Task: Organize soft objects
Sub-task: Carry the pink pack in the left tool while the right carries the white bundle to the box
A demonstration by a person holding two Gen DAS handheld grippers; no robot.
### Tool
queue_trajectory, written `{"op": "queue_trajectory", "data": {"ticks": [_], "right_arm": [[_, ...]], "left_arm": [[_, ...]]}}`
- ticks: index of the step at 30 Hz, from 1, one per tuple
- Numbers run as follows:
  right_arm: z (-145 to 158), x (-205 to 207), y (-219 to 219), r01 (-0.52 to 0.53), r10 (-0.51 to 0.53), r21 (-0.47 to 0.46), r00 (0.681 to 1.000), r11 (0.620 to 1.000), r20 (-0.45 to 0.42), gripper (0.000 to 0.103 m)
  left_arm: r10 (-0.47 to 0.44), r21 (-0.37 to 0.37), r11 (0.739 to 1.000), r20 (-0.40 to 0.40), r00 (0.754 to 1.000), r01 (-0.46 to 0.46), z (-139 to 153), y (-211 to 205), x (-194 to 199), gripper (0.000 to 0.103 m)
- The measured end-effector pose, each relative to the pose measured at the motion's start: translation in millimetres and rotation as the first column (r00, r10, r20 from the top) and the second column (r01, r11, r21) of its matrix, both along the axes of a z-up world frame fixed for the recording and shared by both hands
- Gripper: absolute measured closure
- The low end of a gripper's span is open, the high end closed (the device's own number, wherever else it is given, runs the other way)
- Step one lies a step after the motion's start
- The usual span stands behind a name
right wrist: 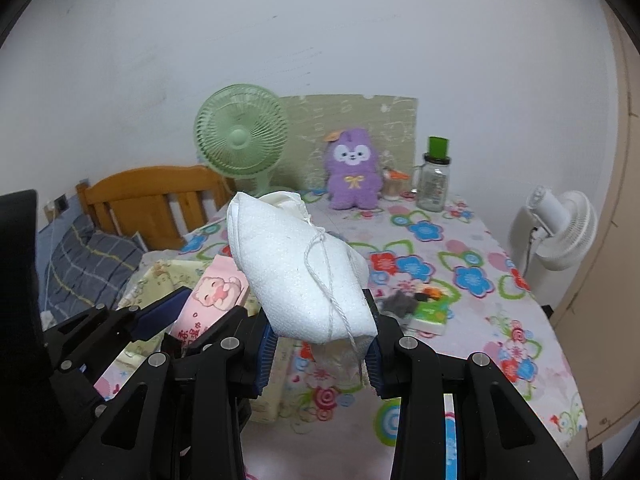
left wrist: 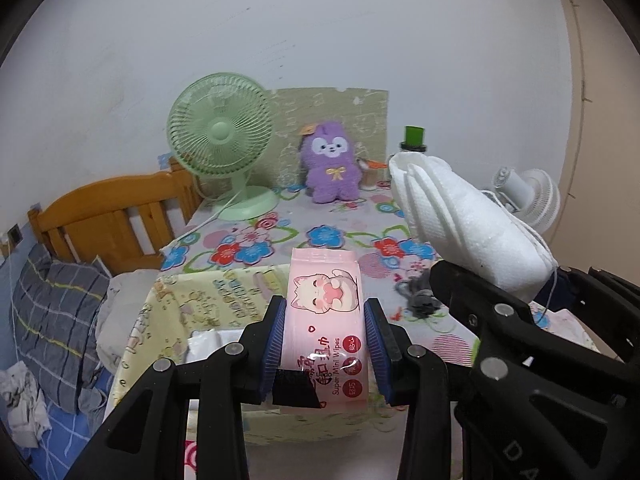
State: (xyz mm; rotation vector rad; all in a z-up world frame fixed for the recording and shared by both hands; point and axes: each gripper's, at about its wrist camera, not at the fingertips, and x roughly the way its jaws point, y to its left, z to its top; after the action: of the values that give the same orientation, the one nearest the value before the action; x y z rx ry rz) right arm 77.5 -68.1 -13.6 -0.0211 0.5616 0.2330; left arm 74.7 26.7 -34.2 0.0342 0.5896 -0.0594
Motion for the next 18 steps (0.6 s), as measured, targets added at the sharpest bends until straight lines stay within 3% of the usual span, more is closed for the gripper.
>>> {"op": "queue_trajectory", "data": {"ticks": [8, 18], "right_arm": [[-9.9, 15.0, 32.1, -0.074, 0.074, -0.007, 0.997, 0.997, -0.027, 0.062], [-24.5, 34.0, 58.0, -0.131, 0.131, 0.000, 0.989, 0.991, -0.073, 0.062]], "left_arm": [[0.070, -0.028, 0.997, -0.039, 0.997, -0.071, -12.9, 33.3, 13.5, 0.063], [0.097, -0.004, 0.995, -0.081, 0.992, -0.098, -29.5, 59.6, 31.0, 0.063]]}}
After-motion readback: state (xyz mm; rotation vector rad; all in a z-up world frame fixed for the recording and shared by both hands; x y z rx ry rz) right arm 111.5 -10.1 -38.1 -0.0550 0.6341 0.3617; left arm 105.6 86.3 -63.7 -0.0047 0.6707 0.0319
